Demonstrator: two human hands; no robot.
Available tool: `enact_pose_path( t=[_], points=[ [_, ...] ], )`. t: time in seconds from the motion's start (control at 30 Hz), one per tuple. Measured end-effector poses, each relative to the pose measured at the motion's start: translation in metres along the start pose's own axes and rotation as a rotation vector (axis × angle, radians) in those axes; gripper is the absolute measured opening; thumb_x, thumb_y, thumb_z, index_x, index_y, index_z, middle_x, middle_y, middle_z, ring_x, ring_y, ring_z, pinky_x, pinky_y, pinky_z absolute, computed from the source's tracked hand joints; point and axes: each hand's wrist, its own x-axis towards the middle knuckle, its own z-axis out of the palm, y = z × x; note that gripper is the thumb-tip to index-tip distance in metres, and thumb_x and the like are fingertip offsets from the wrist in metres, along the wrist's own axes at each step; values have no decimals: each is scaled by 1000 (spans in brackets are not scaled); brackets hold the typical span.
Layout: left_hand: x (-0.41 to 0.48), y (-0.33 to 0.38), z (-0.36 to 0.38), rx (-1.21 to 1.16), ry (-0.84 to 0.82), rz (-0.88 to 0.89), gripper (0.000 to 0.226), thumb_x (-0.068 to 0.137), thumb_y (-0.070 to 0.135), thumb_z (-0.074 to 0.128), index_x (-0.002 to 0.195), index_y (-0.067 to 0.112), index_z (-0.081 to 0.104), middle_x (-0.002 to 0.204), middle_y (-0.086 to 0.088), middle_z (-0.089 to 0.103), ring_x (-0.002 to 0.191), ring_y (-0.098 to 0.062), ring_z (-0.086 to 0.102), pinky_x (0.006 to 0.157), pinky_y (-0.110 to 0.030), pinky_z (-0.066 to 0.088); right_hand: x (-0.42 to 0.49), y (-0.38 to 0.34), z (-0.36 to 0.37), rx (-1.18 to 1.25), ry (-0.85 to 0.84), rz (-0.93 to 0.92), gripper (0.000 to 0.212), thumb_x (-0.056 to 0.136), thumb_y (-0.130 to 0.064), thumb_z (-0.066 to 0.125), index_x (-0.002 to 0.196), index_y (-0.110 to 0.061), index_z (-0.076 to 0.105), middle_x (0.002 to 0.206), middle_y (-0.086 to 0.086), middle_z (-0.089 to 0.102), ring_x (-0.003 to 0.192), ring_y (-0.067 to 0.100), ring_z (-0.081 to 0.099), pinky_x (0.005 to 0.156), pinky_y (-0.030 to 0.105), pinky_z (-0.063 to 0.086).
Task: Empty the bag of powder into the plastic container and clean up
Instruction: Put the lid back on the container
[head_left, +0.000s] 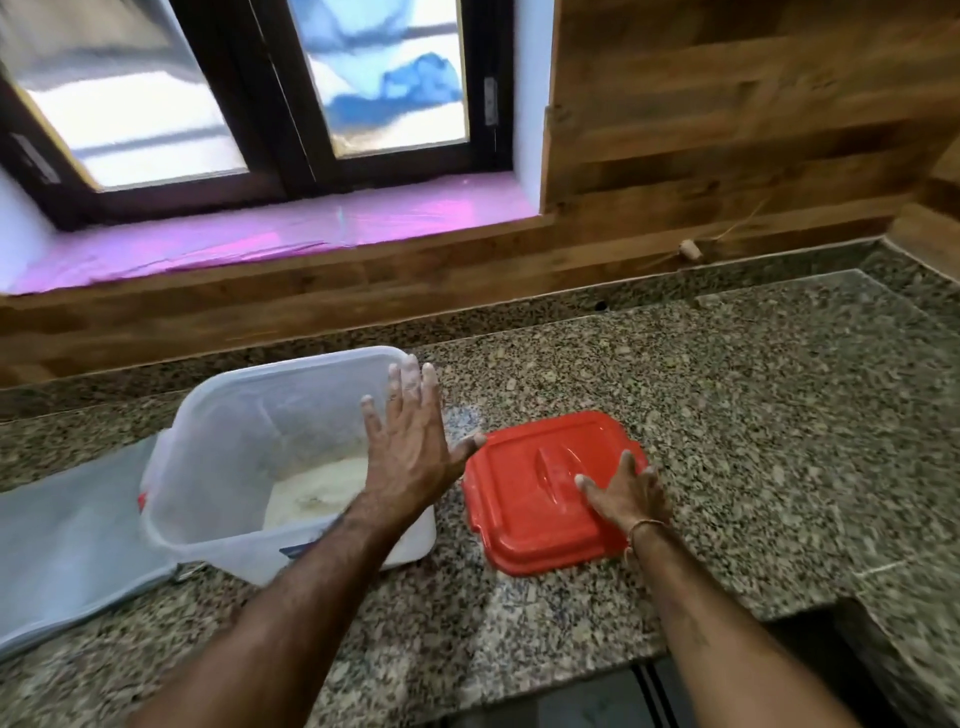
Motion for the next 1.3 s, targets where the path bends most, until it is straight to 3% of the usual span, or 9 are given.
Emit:
enact_pose_path(
  t=[0.13,0.37,0.5,0.6,0.9,1.0,1.1,1.2,1.3],
  points=[
    [1,3,2,12,22,-17,109,89,80,38,162,15,-9,170,-7,-19,156,-24,-20,124,-61,-4,7,0,7,44,4,-18,104,75,-68,73,155,-28,19,149,20,36,135,42,40,111,55,35],
    [2,2,3,16,18,-42,110,88,81,40,162,15,-8,170,-7,-18,156,-24,-18,124,-61,-2,6,-6,20,116,-7,15,93,61,-71,81,129,-25,37,127,15,44,116,35,50,97,51,49],
    [3,2,5,11,22,-45,111,87,80,41,162,15,-8,170,-6,-18,157,-24,-17,124,-60,-2,13,6,16,504,-3,127,76,65,-56,88,117,-22,46,117,9,45,96,31,61,77,53,62],
    [3,2,4,4,11,-48,111,87,81,40,163,15,-7,170,-6,-17,157,-24,-17,124,-61,-1,8,11,6,828,-44,101,73,70,-40,89,130,-25,50,115,3,67,86,28,73,73,53,64],
    [6,-7,-12,-225,-87,-106,100,87,83,11,164,19,-1,171,-1,-13,155,-18,-21,122,-53,-15,-16,-3,-107,1351,-38,-76,69,80,-22,83,142,-23,55,118,11,71,95,32,74,58,37,64],
    [10,-18,-37,-725,-34,-199,102,84,90,13,158,22,29,166,-2,29,155,-27,22,125,-54,16,-28,-39,-136,1387,-107,-193,64,79,-25,84,138,-23,60,120,11,73,99,32,74,67,40,64],
    [3,-28,-73,-1127,134,-143,76,90,80,33,137,24,53,130,-4,66,117,-20,66,100,-48,55,-45,-84,-141,1387,-240,-317,60,81,-22,84,136,-20,61,121,13,75,108,35,73,87,55,61],
    [-14,-58,-100,-1218,312,-226,55,96,57,57,143,28,48,130,1,64,104,-16,68,82,-39,61,-75,-131,-128,1333,-311,-378,56,83,-19,82,135,-14,60,119,17,74,106,38,73,90,58,59],
    [-38,-119,-100,-1172,366,-365,75,87,61,67,152,41,35,143,2,50,115,-22,62,88,-44,59,-106,-172,-97,1155,-288,-431,56,81,-25,84,130,-13,61,115,13,74,100,33,75,88,54,62]
  ],
)
